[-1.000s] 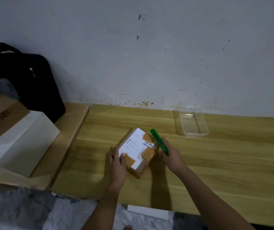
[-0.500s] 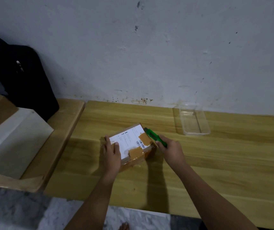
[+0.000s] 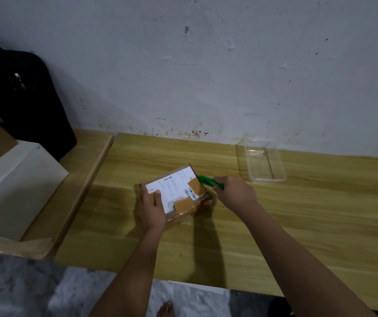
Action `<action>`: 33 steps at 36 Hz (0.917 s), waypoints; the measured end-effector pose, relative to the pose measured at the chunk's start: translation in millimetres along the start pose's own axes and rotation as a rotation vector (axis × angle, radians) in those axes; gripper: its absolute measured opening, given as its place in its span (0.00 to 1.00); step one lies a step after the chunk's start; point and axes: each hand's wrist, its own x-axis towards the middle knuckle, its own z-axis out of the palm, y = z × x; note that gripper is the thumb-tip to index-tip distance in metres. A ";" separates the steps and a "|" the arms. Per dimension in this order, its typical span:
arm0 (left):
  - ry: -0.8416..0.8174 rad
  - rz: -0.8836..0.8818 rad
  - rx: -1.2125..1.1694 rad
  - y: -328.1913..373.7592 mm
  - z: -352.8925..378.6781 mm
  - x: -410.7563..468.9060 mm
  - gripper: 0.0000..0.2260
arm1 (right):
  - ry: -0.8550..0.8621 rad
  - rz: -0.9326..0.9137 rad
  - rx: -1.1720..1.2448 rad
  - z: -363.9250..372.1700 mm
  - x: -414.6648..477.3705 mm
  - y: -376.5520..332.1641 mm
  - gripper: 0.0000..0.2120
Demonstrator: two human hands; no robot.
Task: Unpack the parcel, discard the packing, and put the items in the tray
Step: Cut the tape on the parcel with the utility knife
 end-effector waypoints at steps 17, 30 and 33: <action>-0.023 -0.025 -0.023 2.7 -2.1 -1.0 0.26 | 0.139 0.015 0.080 10.6 -45.4 33.4 0.15; -0.267 0.195 0.119 -9.7 -38.5 15.9 0.29 | 0.235 0.180 0.479 36.3 -36.0 42.1 0.16; -0.346 0.208 0.109 -6.8 -41.9 22.2 0.28 | 0.222 0.188 0.513 41.9 -33.7 41.2 0.17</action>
